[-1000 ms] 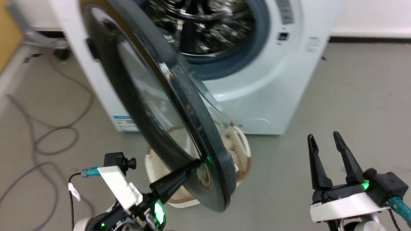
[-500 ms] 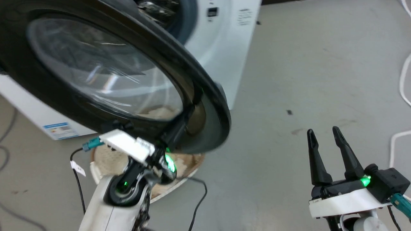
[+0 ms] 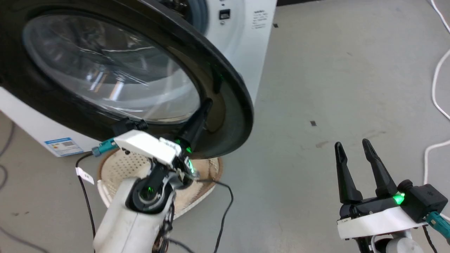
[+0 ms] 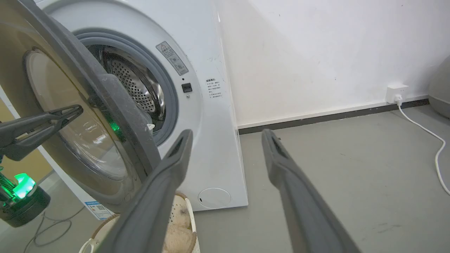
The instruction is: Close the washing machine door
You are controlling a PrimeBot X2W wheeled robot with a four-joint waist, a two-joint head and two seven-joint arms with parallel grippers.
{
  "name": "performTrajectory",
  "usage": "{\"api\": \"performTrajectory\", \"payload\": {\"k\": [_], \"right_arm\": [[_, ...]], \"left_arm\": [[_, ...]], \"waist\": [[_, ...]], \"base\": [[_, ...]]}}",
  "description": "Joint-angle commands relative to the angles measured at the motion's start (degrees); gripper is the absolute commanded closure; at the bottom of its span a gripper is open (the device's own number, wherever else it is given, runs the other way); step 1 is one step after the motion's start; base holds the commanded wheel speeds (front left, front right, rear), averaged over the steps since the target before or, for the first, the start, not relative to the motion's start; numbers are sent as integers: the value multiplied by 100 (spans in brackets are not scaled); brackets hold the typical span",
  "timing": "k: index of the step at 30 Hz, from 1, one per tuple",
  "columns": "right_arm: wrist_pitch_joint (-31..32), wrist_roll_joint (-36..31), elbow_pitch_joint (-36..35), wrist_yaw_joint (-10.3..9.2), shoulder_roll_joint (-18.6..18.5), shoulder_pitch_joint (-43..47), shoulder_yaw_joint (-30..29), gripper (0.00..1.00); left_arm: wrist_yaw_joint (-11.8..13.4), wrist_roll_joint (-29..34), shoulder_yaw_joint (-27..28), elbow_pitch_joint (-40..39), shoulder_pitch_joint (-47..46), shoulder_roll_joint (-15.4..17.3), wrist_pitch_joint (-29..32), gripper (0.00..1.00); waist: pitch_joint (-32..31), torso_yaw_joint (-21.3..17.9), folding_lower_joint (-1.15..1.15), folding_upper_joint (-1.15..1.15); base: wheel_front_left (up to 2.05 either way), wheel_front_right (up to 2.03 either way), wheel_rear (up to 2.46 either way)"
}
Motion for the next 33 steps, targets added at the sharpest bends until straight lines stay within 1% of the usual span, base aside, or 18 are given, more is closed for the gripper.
{"api": "performTrajectory", "payload": {"k": [1, 5, 8, 11, 14, 15, 16, 17, 18, 20, 22, 25, 28, 31, 32, 33], "right_arm": [[-26, -3, 2, 5, 9, -25, -2, 0], [-26, -27, 11, 5, 9, 42, -32, 0], [-26, -42, 15, 5, 9, 102, -69, 0], [-26, -67, 16, 5, 9, 177, -103, 0], [-26, -92, 8, 5, 9, 241, -142, 0], [-26, -100, 3, 5, 9, 258, -152, 0], [-26, -107, -4, 5, 9, 274, -159, 0], [-26, -100, -19, 5, 9, 286, -141, 0], [-26, -95, -31, 5, 9, 304, -108, 0], [-26, -115, -48, 5, 9, 341, -49, 0], [-26, -131, -74, 5, 9, 377, -4, 0], [-26, -160, -102, 5, 9, 420, 38, 0], [-26, -186, -120, 5, 9, 422, 66, 0], [-26, -202, -92, 5, -3, 428, 164, 0], [-26, -202, -77, 5, -14, 427, 194, 0], [-26, -199, -60, 5, -26, 427, 224, 0]], "left_arm": [[-37, 49, -31, -55, 135, 35, 37, 100], [-38, 416, -224, -399, 618, 236, 81, 100], [-38, 966, -460, -692, 1057, 572, -37, 100], [-39, 1981, -821, -867, 1401, 1195, -360, 100], [-39, 3242, -1174, -908, 1529, 1846, -941, 100], [-37, 3650, -1234, -887, 1539, 2022, -1187, 100], [-3, 3980, -1245, -857, 1544, 2132, -1441, 100], [100, 4250, -1201, -824, 1551, 2192, -1729, 100], [216, 4434, -1121, -793, 1562, 2198, -2024, 100], [349, 4726, -1022, -797, 1608, 2196, -2416, 100], [519, 5113, -891, -886, 1668, 2186, -2611, 100], [726, 5624, -500, -1195, 1861, 2017, -2678, 100], [783, 6196, -7, -1647, 2197, 1704, -2683, 100], [753, 6662, 203, -1810, 2600, 1408, -2684, 100], [741, 6791, 244, -1819, 2708, 1321, -2684, 62], [736, 6936, 275, -1818, 2803, 1249, -2684, 0]], "waist": [[-92, 109, 0, 0], [-308, 361, 0, 0], [-484, 572, 0, 0], [-640, 798, 0, 0], [-745, 1030, 0, 0], [-769, 1105, 0, 0], [-792, 1176, 0, 0], [-815, 1244, 0, 0], [-840, 1309, 0, 0], [-879, 1416, 0, 0], [-911, 1511, 0, 0], [-943, 1599, 0, 0], [-940, 1643, 0, 0], [-944, 1658, 0, 0], [-945, 1656, 0, 0], [-948, 1653, 0, 0]], "base": [[0, 0, 0], [0, 0, 0], [0, 0, 0], [0, 0, 0], [0, 0, 0], [0, 0, 0], [0, 0, 0], [0, 0, 0], [0, 0, 0], [0, 0, 0], [0, 0, 0], [0, 0, 0], [0, 0, 0], [0, 0, 0], [0, 0, 0], [0, 0, 0]]}}
